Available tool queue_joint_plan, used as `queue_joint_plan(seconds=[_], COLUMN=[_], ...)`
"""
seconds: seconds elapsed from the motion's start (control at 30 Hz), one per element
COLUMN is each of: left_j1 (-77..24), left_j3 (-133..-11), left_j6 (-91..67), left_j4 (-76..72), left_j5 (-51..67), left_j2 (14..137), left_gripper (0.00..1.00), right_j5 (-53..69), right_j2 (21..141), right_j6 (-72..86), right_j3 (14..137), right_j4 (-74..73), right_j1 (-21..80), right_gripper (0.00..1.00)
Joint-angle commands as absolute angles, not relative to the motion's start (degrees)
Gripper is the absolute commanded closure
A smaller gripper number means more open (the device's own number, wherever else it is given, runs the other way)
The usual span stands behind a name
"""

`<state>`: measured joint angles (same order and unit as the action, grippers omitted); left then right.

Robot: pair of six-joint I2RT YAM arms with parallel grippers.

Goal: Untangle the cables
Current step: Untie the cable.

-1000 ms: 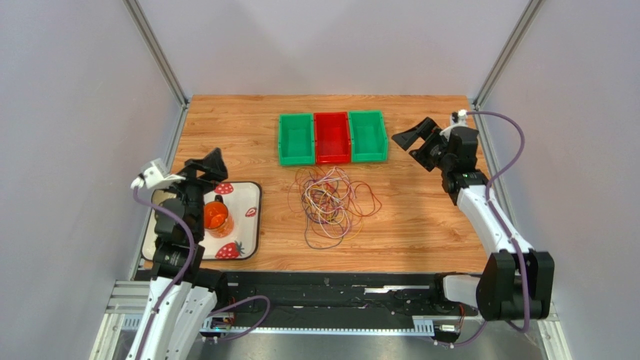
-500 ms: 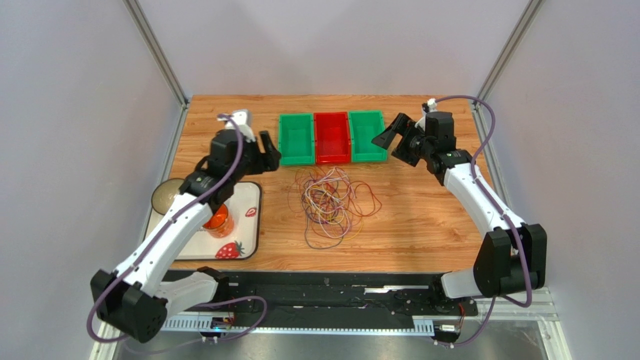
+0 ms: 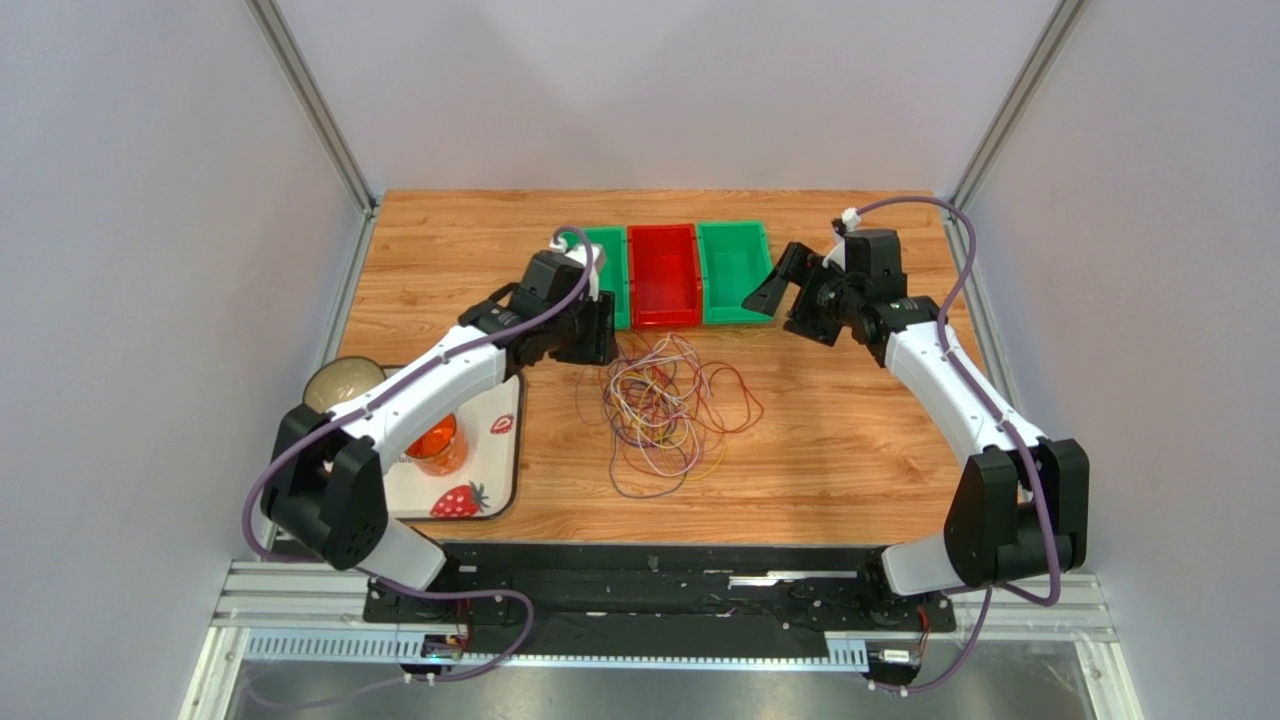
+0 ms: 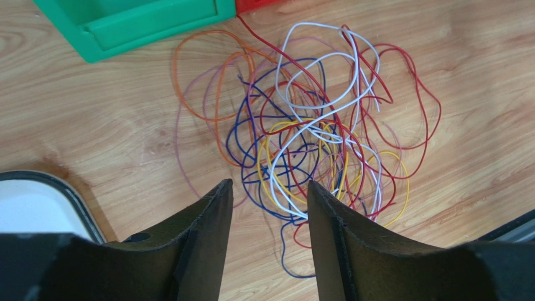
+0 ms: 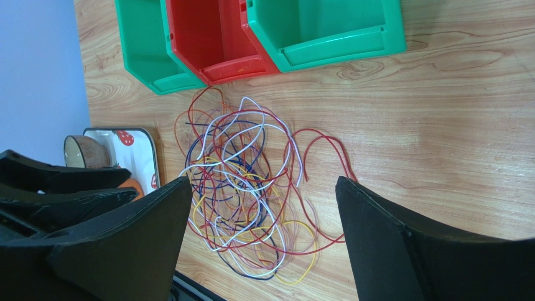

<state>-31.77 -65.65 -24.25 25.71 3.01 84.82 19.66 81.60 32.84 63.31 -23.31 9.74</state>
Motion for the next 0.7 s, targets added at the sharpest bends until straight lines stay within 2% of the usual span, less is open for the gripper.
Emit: queue_joint_plan(seconds=[0.0,0.13,0.47,0.57,0.6,0.67], left_j1=[-33.2,-33.9,-35.1,-35.1,-35.1,-35.2], left_j3=[-69.3,-70.1,-70.3,-70.7,-70.8,-71.5], left_j6=[-22.7,-23.1,-23.8,-24.0,-24.1,-24.2], left_j4=[27.2,28.5,30.1,30.1,30.3,30.8], left_j5=[4.6,3.7,4.2,5.2,5.3,5.1], left_j2=[88.1,90.9,95.4,96.3,96.4,96.2], left_gripper=[0.46,0.51,0.55,0.66,0.81,0.98], right_j5=[20.9,20.5,20.7,20.6,20.5,20.4], right_j2=[80.5,81.2,82.4,82.5,82.8,83.1], right_j6=[31.7,31.4,31.3,31.2,31.2,31.2], right_j3=[64.0,64.0,64.0,64.1,64.1,64.1], right_j4=[-22.6,-22.7,-22.5,-22.4,-22.5,-22.5], right_j1=[10.1,10.0,10.0,10.1,10.1,10.1], right_gripper=[0.12,0.12,0.12,0.12,0.12,0.12])
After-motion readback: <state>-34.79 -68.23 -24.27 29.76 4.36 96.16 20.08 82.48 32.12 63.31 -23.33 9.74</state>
